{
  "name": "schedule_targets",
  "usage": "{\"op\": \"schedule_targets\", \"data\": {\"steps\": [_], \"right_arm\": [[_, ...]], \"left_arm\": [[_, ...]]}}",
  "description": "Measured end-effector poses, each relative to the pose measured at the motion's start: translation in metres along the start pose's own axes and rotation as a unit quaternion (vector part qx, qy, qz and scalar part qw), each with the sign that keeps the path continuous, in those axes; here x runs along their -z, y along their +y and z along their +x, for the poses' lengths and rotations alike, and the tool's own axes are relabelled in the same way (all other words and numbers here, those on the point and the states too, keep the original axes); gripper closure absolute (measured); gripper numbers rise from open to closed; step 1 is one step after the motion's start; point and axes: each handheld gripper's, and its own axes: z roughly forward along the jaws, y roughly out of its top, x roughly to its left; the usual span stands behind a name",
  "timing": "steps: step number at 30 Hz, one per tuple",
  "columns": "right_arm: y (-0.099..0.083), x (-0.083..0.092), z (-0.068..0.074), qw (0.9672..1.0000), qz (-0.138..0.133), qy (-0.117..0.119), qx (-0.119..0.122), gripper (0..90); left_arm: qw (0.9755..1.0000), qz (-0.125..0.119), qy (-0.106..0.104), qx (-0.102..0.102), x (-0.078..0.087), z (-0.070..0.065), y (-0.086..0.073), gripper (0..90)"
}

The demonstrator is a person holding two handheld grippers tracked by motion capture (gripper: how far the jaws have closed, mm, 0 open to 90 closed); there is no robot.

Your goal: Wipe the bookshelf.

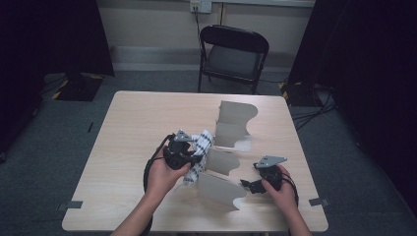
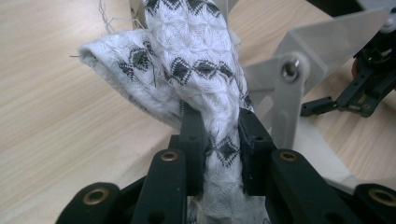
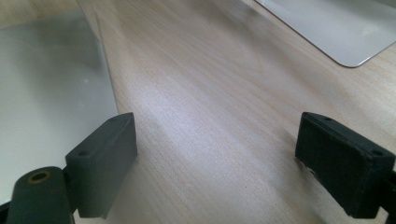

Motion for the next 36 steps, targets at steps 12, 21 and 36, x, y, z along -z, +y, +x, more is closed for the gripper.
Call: {"op": "schedule_targets", "data": {"steps": [12,21,36], "right_arm": [[0.000,0.000,0.000,1.0000,0.000,0.001,0.001,12.0],[0.000,0.000,0.000,1.0000,0.000,0.001,0.001,12.0],[0.000,0.000,0.000,1.0000,0.000,0.001,0.001,12.0]], "left_arm": [[0.9996,0.027,0.002,0.007,-0.025,0.002,-0.028,74.7],[0.9980,0.061,-0.001,0.012,-0.048,0.005,-0.048,74.7],[0.9990,0.037,0.014,0.018,-0.019,0.013,-0.030,74.2]]}}
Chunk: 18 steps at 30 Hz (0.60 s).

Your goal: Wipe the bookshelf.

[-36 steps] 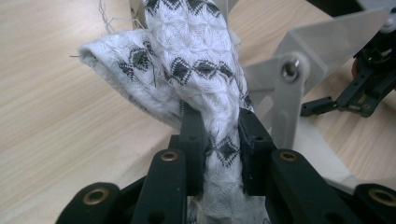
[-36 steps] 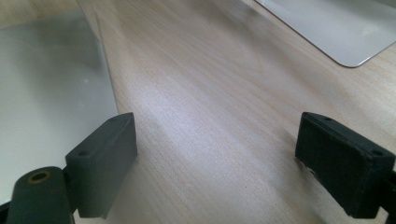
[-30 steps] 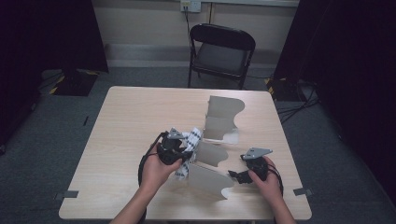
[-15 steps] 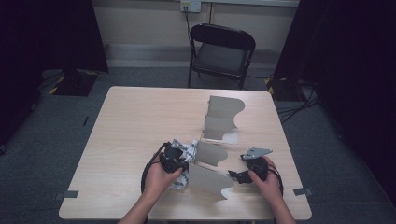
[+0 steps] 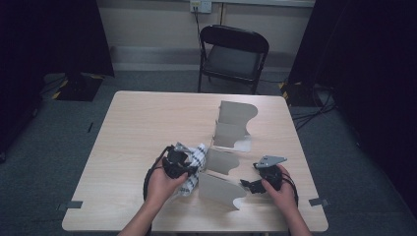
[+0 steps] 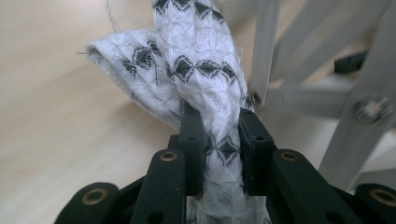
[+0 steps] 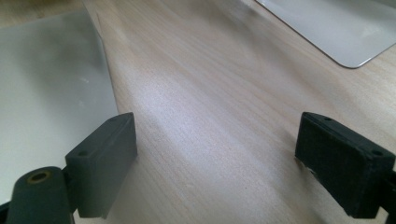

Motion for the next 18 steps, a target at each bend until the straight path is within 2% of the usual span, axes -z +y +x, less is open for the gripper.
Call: {"op": "schedule_targets", "data": {"steps": [5,8,12,15,18], "right_arm": [[0.000,0.000,0.000,1.0000,0.000,0.000,0.000,12.0],[0.000,0.000,0.000,1.0000,0.000,0.000,0.000,12.0],[0.000,0.000,0.000,1.0000,0.000,0.000,0.000,12.0],[0.000,0.000,0.000,1.0000,0.000,0.000,0.000,12.0],[0.000,0.000,0.000,1.0000,0.000,0.000,0.000,12.0]], "left_arm": [[0.9991,-0.041,0.009,-0.012,0.030,0.000,0.031,74.0],[0.9979,-0.059,0.005,-0.025,0.040,-0.007,0.048,73.8],[0.9972,-0.061,0.004,-0.043,0.041,-0.018,0.059,73.6],[0.9969,-0.059,0.005,-0.052,0.038,-0.023,0.062,73.6],[0.9973,-0.055,0.004,-0.048,0.033,-0.021,0.059,73.6]]}}
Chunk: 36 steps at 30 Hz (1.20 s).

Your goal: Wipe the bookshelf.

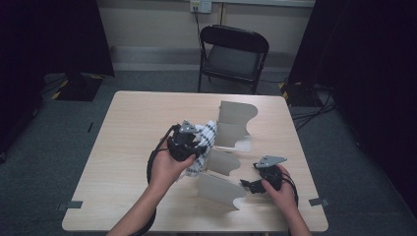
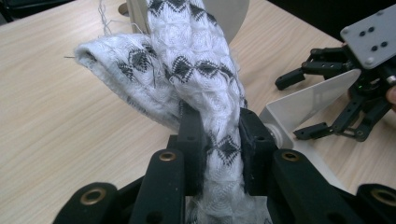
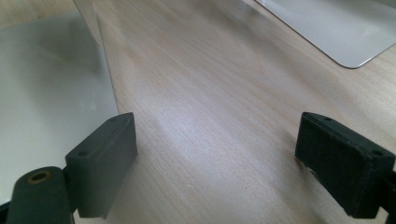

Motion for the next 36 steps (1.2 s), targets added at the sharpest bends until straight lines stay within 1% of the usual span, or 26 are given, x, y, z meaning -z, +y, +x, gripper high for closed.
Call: {"op": "schedule_targets", "data": {"steps": [1,3,4,10,12,16,20,22,24,25,28,30,32,34,35,36], "right_arm": [[0.000,0.000,0.000,1.0000,0.000,0.000,0.000,12.0],[0.000,0.000,0.000,1.0000,0.000,0.000,0.001,12.0],[0.000,0.000,0.000,1.0000,0.000,0.000,0.000,12.0],[0.000,0.000,0.000,1.0000,0.000,0.000,0.000,12.0],[0.000,0.000,0.000,1.0000,0.000,0.000,0.000,12.0],[0.000,0.000,0.000,1.0000,0.000,0.000,0.001,12.0],[0.000,0.000,0.000,1.0000,0.000,0.000,0.000,12.0],[0.000,0.000,0.000,1.0000,0.000,0.000,0.001,12.0],[0.000,0.000,0.000,1.0000,0.000,0.000,0.000,12.0],[0.000,0.000,0.000,1.0000,0.000,0.000,0.000,12.0],[0.000,0.000,0.000,1.0000,0.000,0.000,0.000,12.0],[0.000,0.000,0.000,1.0000,0.000,0.000,0.000,12.0],[0.000,0.000,0.000,1.0000,0.000,0.000,0.000,12.0],[0.000,0.000,0.000,1.0000,0.000,0.000,0.000,12.0],[0.000,0.000,0.000,1.0000,0.000,0.000,0.000,12.0],[0.000,0.000,0.000,1.0000,0.000,0.000,0.000,12.0]], "left_arm": [[1.0000,-0.001,-0.001,0.005,-0.002,0.001,-0.002,73.6],[0.9999,0.010,0.000,0.007,-0.005,0.005,-0.006,73.6],[0.9999,0.011,0.000,0.009,-0.007,0.006,-0.007,73.6],[0.9997,0.021,-0.003,0.013,-0.020,0.007,-0.018,73.6],[0.9994,0.028,-0.005,0.017,-0.024,0.008,-0.023,73.6],[0.9991,0.033,-0.009,0.026,-0.032,0.009,-0.032,73.6],[0.9985,0.045,-0.013,0.030,-0.038,0.011,-0.041,73.6],[0.9982,0.046,-0.012,0.036,-0.042,0.011,-0.046,73.6],[0.9979,0.052,-0.013,0.036,-0.045,0.013,-0.049,73.6],[0.9979,0.051,-0.014,0.038,-0.046,0.013,-0.051,73.6],[0.9971,0.059,-0.016,0.046,-0.052,0.016,-0.060,73.5],[0.9967,0.064,-0.017,0.047,-0.054,0.016,-0.064,73.5],[0.9966,0.064,-0.018,0.049,-0.056,0.016,-0.068,73.5],[0.9964,0.069,-0.018,0.046,-0.059,0.015,-0.071,73.5],[0.9962,0.070,-0.018,0.047,-0.059,0.014,-0.072,73.5],[0.9961,0.076,-0.015,0.043,-0.061,0.013,-0.073,73.4]]}}
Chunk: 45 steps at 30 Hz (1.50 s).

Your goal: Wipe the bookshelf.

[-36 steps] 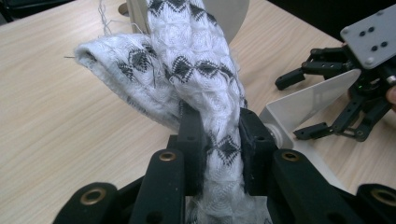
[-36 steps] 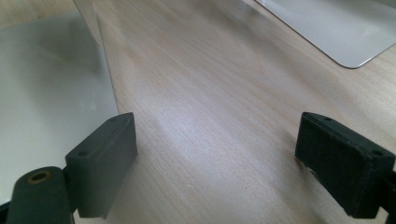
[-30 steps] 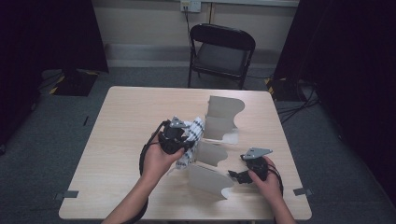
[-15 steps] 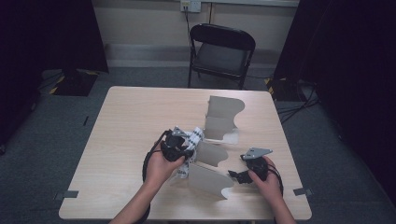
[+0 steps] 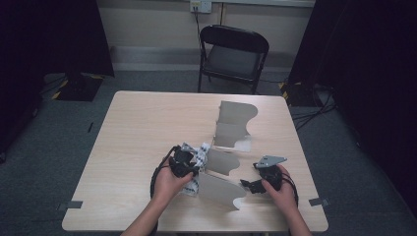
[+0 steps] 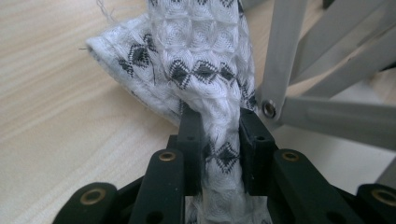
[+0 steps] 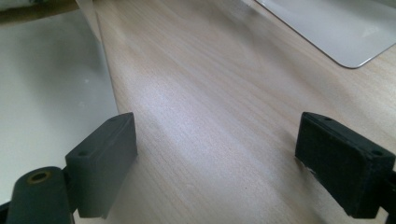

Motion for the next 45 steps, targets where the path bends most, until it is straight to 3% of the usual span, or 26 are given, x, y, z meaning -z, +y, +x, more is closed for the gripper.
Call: {"op": "schedule_targets", "data": {"steps": [2,5,13,20,26,32,45], "right_arm": [[0.000,0.000,0.000,1.0000,0.000,0.000,0.000,12.0],[0.000,0.000,0.000,1.0000,0.000,0.000,0.000,12.0],[0.000,0.000,0.000,1.0000,0.000,0.000,0.000,12.0],[0.000,0.000,0.000,1.0000,0.000,0.000,0.000,12.0],[0.000,0.000,0.000,1.0000,0.000,0.000,0.000,12.0],[0.000,0.000,0.000,1.0000,0.000,0.000,0.000,12.0],[0.000,0.000,0.000,1.0000,0.000,0.000,0.000,12.0]], "left_arm": [[0.9999,0.010,0.004,-0.011,-0.003,-0.001,-0.004,73.3],[1.0000,0.005,-0.003,0.000,-0.005,-0.001,-0.009,73.2],[1.0000,0.002,0.007,0.002,0.011,0.005,-0.004,73.2],[0.9990,-0.041,0.020,0.005,0.045,0.012,0.026,73.1],[0.9967,-0.075,0.022,-0.020,0.065,0.002,0.057,73.0],[0.9963,-0.083,0.004,-0.023,0.061,-0.005,0.066,72.0],[0.9979,-0.064,0.003,-0.013,0.040,-0.002,0.053,72.4]]}}
